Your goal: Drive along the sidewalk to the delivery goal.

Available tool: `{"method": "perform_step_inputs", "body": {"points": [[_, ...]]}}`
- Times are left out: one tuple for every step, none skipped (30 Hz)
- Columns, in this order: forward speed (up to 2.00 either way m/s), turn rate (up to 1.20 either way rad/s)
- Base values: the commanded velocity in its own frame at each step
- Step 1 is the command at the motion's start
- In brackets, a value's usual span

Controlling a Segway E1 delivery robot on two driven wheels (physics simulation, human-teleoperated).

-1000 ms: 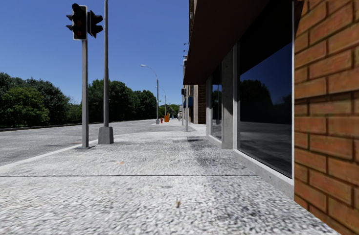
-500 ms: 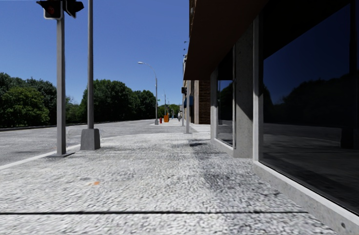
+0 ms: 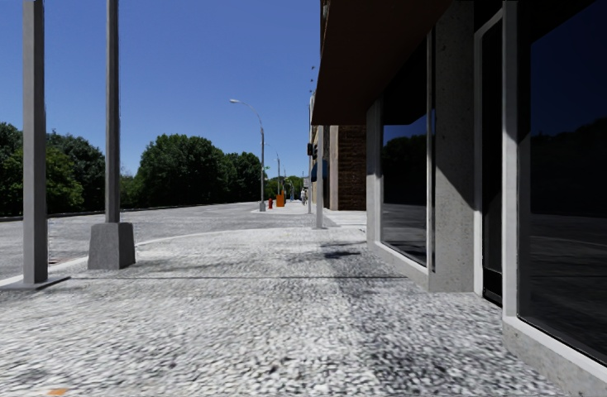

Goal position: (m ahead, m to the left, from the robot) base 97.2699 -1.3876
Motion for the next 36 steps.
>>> {"method": "perform_step_inputs", "body": {"points": [[2.0, 0.0], [2.0, 0.0], [2.0, 0.0], [2.0, 0.0], [2.0, 0.0], [2.0, 0.0], [2.0, 0.0], [2.0, 0.0], [2.0, 0.0], [2.0, 0.0], [2.0, 0.0], [2.0, 0.0], [2.0, 0.0], [2.0, 0.0], [2.0, 0.0], [2.0, 0.0], [2.0, 0.0], [2.0, 0.0], [2.0, 0.0], [2.0, 0.0], [2.0, 0.0], [2.0, 0.0], [2.0, 0.0], [2.0, 0.0], [2.0, 0.0], [2.0, 0.0], [2.0, 0.0], [2.0, 0.0], [2.0, 0.0], [2.0, 0.0], [2.0, 0.0], [2.0, 0.0], [2.0, 0.0], [2.0, 0.0], [2.0, 0.0], [2.0, 0.0]]}}
